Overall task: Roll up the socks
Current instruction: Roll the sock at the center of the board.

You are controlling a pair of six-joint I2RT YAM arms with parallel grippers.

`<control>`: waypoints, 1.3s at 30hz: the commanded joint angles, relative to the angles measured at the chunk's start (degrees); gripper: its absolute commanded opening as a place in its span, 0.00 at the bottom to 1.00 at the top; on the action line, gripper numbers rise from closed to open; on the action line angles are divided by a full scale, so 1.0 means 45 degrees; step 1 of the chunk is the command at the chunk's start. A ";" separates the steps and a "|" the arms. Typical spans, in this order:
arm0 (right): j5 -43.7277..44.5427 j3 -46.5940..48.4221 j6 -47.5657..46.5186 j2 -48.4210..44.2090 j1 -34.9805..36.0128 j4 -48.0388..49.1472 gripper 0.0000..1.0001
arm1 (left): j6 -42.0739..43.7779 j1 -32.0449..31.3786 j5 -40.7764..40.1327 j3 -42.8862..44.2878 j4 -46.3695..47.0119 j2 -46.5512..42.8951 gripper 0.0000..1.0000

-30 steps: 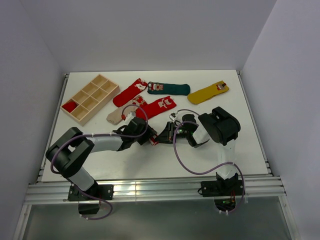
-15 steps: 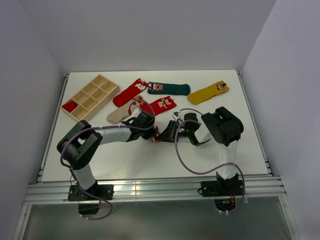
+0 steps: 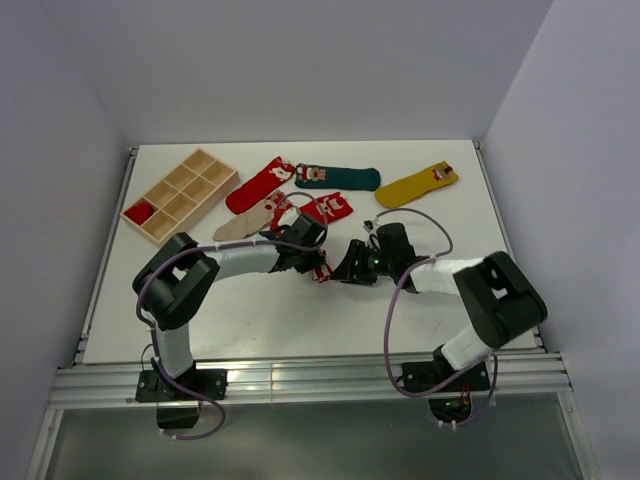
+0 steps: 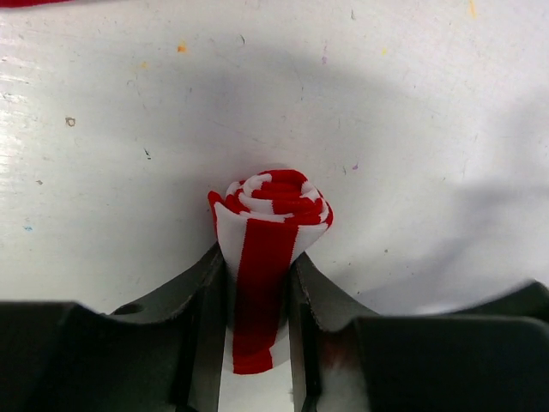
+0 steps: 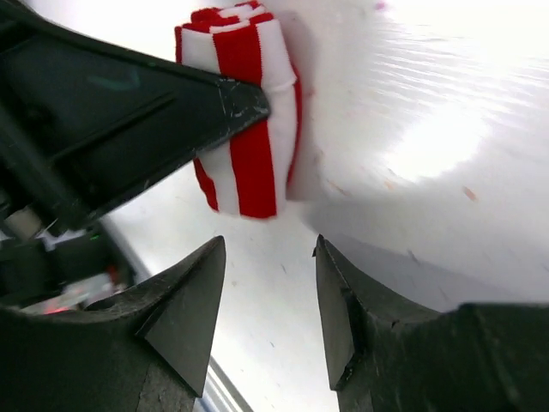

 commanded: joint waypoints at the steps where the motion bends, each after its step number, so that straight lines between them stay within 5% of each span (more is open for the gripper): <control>1: 0.2408 -0.0040 -0.1638 -0.1626 0.0071 -0.2803 0.54 | 0.1211 -0.0062 -0.0961 -0.0505 -0.3530 0.1085 0.04; 8: 0.3678 0.0077 -0.1524 -0.2976 0.0812 -0.2143 0.43 | 0.1212 -0.0198 -0.0632 -0.0329 -0.3610 0.1027 0.02; 17: 0.3974 0.0351 -0.0762 -0.1200 0.1497 -0.0054 0.25 | 0.1172 -0.0237 -0.0259 -0.0348 -0.3297 0.0890 0.02; 28: 0.4441 0.0154 -0.0467 -0.1864 0.1477 0.0263 0.36 | 0.1211 -0.0257 -0.0142 -0.0505 -0.3101 0.0753 0.02; 39: 0.3856 0.0352 -0.0235 -0.0673 0.1458 0.0962 0.35 | 0.1173 -0.0296 0.0053 -0.0641 -0.2789 0.0655 0.02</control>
